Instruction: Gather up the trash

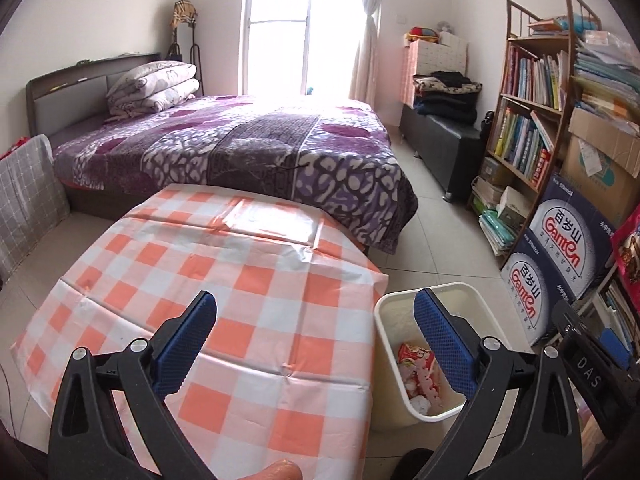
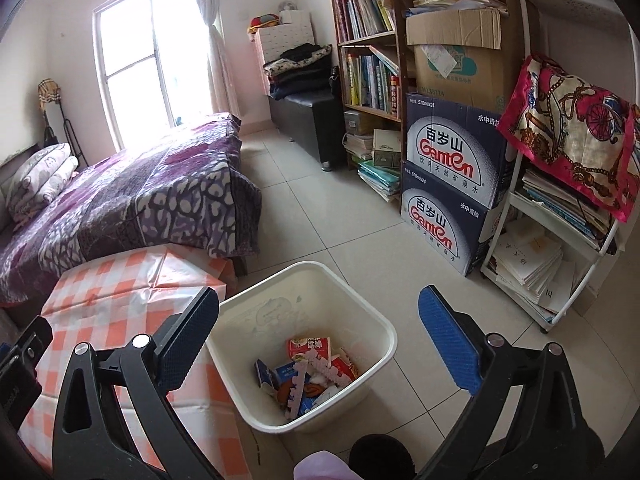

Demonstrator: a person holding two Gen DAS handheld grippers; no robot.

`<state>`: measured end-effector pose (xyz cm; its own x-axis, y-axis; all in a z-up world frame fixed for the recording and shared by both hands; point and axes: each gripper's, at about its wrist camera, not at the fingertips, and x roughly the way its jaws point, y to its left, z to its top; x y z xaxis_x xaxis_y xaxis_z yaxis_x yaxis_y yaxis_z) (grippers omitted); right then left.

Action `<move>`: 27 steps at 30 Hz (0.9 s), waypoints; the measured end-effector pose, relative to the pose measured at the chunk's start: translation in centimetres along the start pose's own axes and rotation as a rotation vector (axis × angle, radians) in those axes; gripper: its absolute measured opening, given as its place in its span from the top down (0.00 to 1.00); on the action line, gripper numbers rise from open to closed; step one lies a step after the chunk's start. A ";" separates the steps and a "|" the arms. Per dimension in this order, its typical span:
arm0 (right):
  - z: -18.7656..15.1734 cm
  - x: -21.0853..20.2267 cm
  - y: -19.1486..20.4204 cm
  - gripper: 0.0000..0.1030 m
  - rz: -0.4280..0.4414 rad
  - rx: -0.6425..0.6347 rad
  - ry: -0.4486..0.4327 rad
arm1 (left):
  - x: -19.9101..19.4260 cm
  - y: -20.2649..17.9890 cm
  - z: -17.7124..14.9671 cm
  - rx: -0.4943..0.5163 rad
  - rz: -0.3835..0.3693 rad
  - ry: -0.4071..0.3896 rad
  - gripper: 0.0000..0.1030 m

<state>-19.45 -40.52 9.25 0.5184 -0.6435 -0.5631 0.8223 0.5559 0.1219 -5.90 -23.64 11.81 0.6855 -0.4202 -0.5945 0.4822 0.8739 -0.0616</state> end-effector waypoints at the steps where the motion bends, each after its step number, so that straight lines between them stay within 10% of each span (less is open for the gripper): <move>1: -0.5 -0.5 0.4 0.07 0.011 -0.013 -0.006 | -0.2 0.8 -0.4 -0.009 0.006 0.012 0.07; 9: -4.0 -1.4 4.5 0.07 0.053 -0.160 -0.011 | -0.6 5.2 -4.0 -0.018 0.115 0.031 0.07; 27: -5.8 -0.8 7.2 0.07 0.101 -0.222 0.005 | 0.8 7.4 -5.5 -0.050 0.113 0.066 0.07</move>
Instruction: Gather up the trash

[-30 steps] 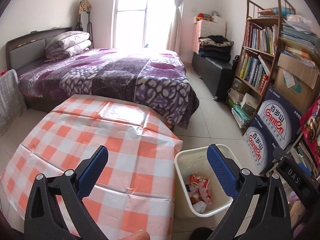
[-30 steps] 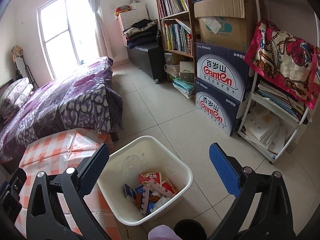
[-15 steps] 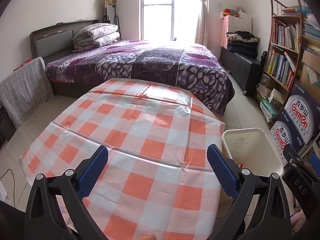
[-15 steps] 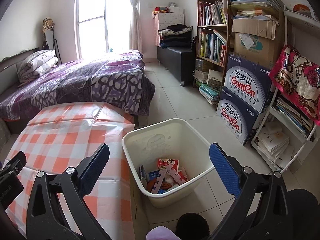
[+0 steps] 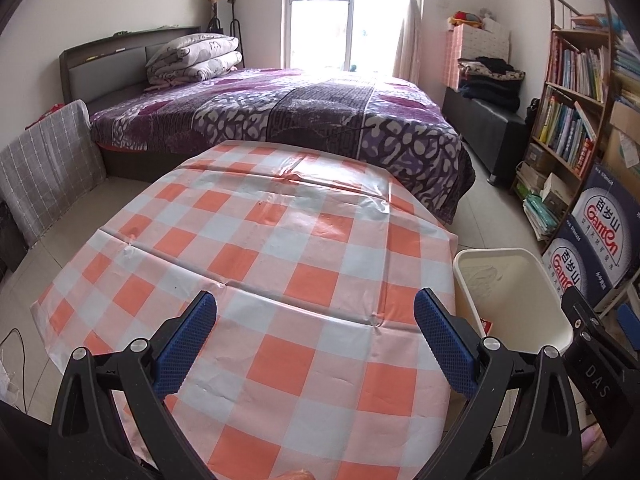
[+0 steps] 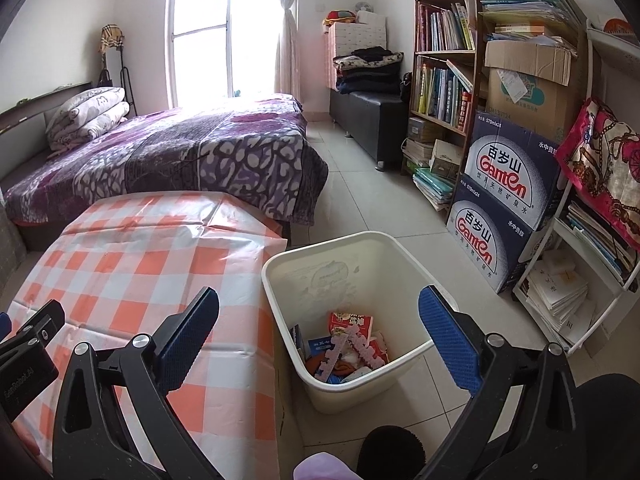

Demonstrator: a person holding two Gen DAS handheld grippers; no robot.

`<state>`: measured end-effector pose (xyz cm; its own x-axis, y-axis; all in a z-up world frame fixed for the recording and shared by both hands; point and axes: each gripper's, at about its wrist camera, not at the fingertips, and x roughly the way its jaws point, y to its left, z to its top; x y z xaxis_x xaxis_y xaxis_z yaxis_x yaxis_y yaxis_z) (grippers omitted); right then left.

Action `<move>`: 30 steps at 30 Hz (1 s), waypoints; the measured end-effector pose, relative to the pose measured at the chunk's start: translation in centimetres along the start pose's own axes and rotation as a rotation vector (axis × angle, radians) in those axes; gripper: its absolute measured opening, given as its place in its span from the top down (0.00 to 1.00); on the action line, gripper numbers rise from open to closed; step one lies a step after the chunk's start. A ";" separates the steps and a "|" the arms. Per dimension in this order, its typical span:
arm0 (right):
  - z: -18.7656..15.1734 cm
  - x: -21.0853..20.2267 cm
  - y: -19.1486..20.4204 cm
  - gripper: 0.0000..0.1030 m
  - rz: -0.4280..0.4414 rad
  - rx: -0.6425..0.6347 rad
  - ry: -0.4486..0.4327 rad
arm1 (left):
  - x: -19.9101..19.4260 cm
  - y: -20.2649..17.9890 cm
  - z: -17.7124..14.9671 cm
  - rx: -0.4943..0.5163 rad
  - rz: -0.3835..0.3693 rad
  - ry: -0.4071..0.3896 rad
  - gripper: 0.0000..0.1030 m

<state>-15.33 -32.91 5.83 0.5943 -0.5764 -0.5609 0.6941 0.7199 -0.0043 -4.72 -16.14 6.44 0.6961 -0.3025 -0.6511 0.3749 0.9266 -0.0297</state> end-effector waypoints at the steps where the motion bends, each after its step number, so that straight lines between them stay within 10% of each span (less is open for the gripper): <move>1: 0.0 0.0 0.2 0.07 0.000 -0.007 -0.001 | 0.0 0.0 0.0 -0.001 0.000 -0.002 0.07; 30: 0.0 0.1 0.0 0.07 -0.001 0.001 0.009 | 0.1 -0.1 0.0 -0.002 -0.004 0.001 0.07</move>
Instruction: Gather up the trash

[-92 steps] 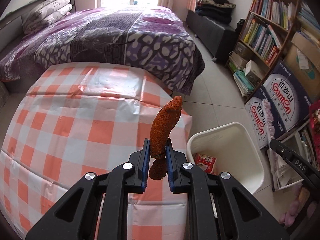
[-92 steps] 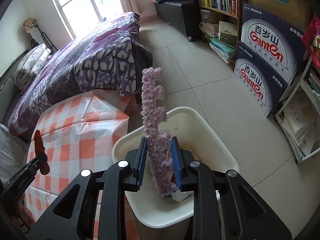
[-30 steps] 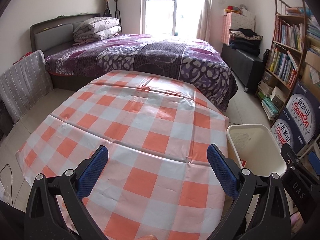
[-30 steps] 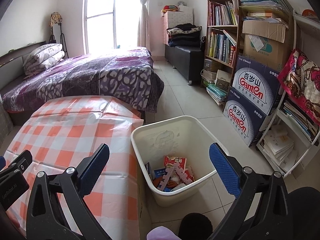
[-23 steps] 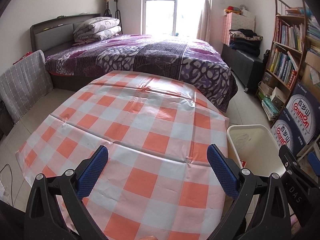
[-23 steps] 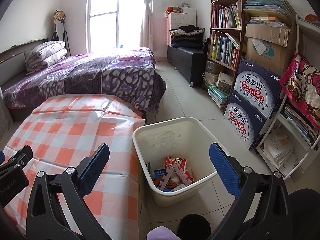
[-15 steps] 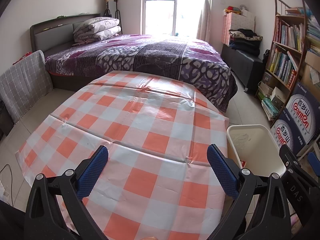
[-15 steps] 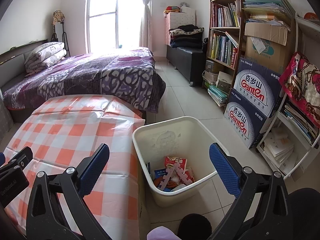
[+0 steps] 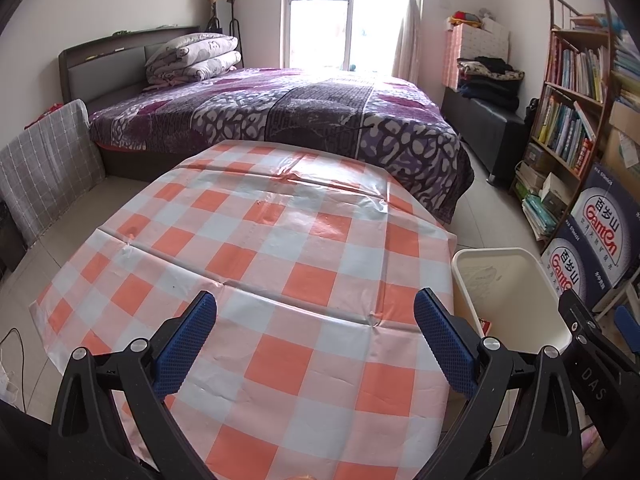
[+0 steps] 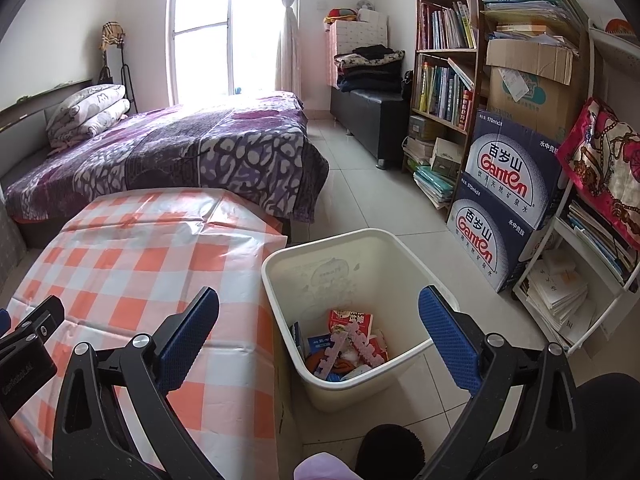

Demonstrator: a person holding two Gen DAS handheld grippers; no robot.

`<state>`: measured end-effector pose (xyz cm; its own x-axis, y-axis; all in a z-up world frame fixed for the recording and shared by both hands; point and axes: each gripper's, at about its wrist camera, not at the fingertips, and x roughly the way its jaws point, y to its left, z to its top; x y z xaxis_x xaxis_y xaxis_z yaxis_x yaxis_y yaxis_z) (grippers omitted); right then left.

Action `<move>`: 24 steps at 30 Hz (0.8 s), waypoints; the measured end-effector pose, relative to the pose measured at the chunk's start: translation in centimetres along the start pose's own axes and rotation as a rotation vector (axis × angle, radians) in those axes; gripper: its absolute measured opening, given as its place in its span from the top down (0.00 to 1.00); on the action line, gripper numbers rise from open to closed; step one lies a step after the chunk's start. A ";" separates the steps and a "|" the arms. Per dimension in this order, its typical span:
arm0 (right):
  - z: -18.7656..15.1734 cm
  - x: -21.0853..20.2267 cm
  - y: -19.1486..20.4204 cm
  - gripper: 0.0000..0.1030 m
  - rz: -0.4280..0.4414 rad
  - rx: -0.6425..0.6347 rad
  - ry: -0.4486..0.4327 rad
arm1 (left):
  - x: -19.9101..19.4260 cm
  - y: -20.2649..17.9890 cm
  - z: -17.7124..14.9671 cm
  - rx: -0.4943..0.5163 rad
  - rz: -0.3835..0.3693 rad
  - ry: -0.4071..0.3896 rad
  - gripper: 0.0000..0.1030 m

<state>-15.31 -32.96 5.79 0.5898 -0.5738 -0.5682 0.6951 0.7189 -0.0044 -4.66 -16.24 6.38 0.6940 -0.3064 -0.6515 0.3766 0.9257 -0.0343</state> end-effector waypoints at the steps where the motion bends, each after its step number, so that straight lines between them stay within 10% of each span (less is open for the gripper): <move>1: 0.0 0.0 0.0 0.07 0.000 0.000 0.000 | 0.0 0.0 0.0 -0.001 0.000 0.000 0.07; 24: -0.7 0.6 -0.2 0.07 0.009 0.008 0.029 | 0.0 -0.2 -0.2 0.006 -0.056 -0.004 0.08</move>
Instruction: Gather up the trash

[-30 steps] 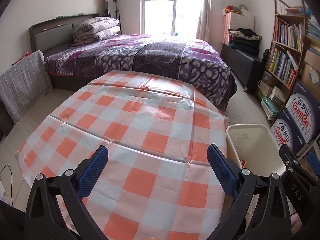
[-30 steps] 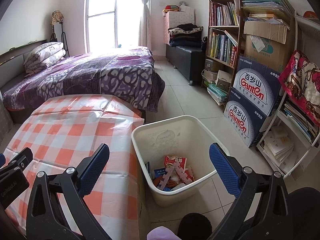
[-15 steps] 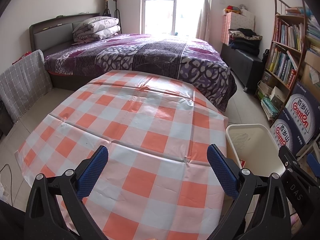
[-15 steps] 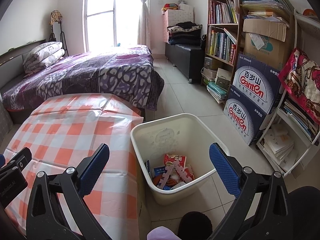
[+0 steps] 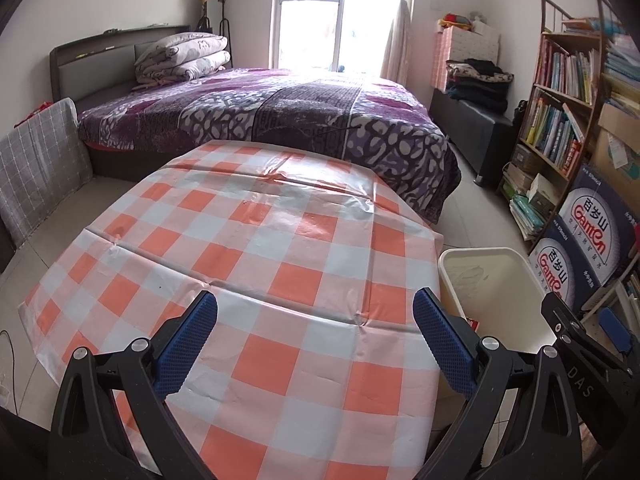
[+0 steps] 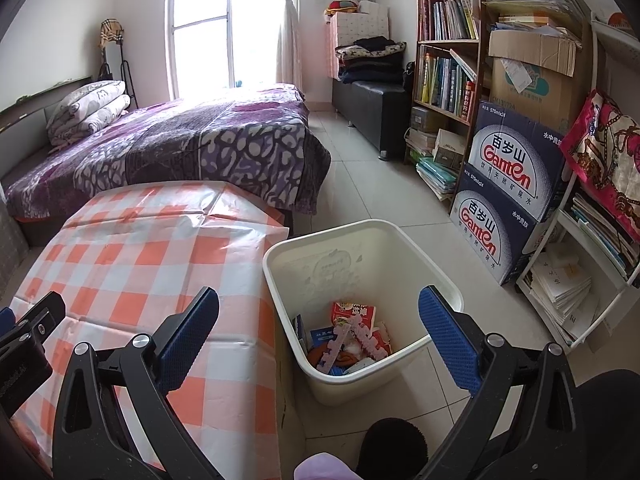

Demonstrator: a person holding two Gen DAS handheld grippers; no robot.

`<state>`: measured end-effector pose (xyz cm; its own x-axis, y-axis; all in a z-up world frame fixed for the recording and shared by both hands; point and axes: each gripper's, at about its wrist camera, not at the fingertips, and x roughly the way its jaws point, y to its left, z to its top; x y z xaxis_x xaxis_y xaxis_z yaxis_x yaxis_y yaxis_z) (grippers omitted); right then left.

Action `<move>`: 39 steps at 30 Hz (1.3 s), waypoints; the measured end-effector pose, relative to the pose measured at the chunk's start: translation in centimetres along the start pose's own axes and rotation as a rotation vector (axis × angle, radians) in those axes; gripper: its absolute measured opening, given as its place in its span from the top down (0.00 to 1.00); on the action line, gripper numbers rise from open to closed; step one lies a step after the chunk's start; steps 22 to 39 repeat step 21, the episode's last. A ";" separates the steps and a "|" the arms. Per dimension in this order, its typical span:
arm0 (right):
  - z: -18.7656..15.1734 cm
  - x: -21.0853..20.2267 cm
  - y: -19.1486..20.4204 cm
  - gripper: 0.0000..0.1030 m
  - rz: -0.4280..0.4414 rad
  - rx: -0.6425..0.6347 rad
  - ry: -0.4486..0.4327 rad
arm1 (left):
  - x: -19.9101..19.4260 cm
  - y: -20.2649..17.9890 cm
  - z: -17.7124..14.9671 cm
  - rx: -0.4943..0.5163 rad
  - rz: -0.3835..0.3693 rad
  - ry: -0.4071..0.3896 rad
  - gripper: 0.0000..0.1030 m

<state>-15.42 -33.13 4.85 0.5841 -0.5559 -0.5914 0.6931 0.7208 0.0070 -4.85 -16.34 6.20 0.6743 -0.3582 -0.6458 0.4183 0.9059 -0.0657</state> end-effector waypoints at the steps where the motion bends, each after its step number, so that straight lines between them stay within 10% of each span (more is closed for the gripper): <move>1: 0.0 0.0 0.0 0.07 -0.001 0.000 0.000 | 0.0 0.0 0.0 0.001 -0.002 0.001 0.08; 39: -0.1 0.0 -0.3 0.07 -0.002 0.005 0.005 | 0.3 0.4 0.0 -0.010 0.014 0.014 0.08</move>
